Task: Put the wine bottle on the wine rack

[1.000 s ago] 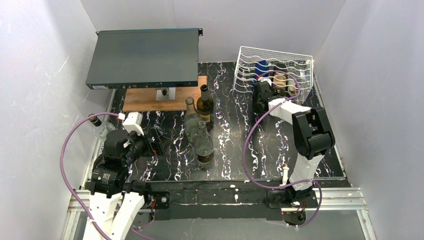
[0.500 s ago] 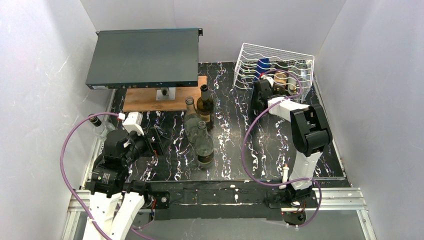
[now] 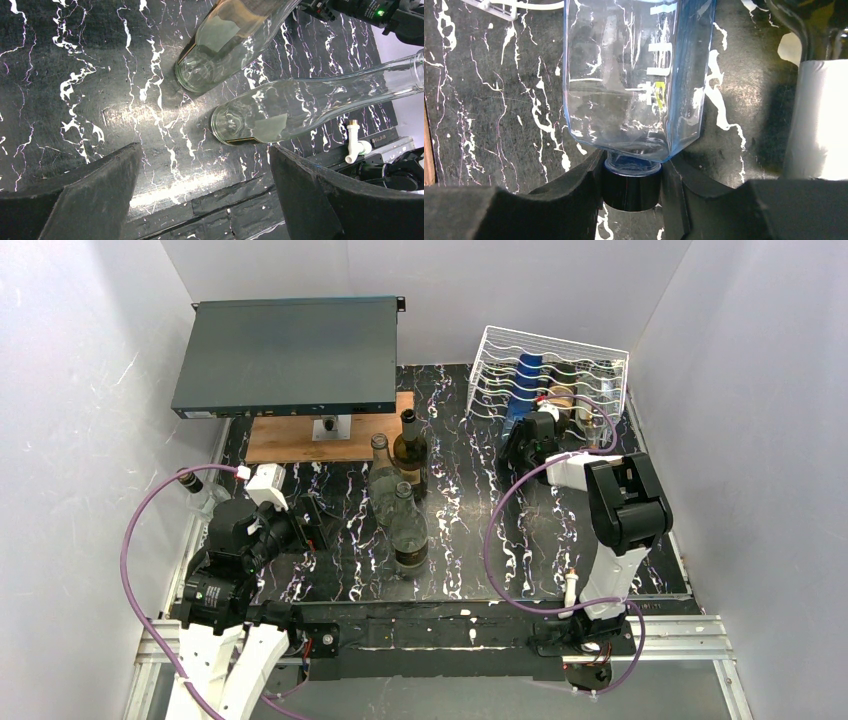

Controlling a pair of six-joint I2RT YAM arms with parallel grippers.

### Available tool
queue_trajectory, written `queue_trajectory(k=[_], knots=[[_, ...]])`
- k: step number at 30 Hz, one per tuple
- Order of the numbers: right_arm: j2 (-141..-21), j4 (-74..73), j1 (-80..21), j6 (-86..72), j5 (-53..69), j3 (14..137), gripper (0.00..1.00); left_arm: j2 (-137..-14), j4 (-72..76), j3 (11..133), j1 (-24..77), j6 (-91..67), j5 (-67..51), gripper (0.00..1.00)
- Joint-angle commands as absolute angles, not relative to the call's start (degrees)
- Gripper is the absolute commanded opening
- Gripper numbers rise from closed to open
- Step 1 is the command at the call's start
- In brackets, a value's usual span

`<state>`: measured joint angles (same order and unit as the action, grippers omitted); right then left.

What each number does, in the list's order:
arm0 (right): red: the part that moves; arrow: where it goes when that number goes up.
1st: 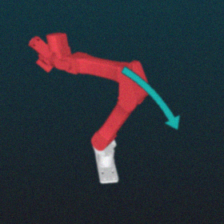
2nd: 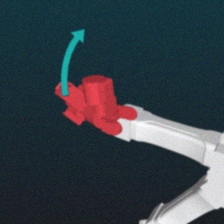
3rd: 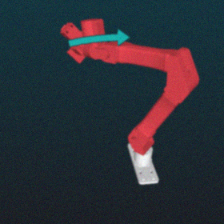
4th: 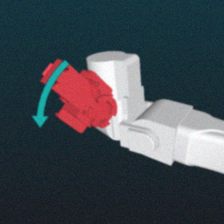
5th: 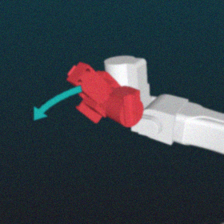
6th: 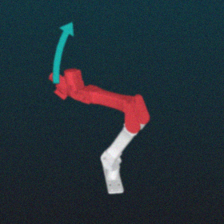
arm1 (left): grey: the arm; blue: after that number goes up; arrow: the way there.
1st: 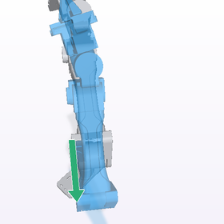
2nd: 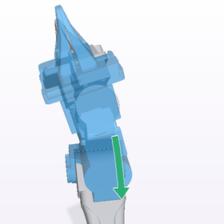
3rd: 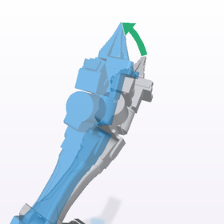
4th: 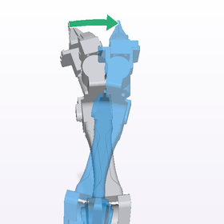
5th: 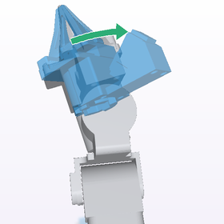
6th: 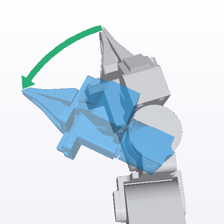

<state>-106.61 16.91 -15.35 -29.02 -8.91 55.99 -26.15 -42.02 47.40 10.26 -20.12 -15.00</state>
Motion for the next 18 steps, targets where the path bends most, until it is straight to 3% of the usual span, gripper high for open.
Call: queue_trajectory(k=[1,6,18], knots=[[-108.9,21.4,-12.9,-27.3,-13.2,61.2,0.01,-26.5,-41.7,47.4,10.4,-19.5,-15.4,0.99],[-109.7,15.5,-12.9,-23.0,-15.7,66.4,0.1,-26.4,-41.7,47.4,10.4,-19.5,-15.3,0.99],[-103.9,7.6,-13.2,-23.1,-15.3,64.1,0.75,-26.5,-41.5,47.3,10.5,-19.5,-15.6,0.99]])
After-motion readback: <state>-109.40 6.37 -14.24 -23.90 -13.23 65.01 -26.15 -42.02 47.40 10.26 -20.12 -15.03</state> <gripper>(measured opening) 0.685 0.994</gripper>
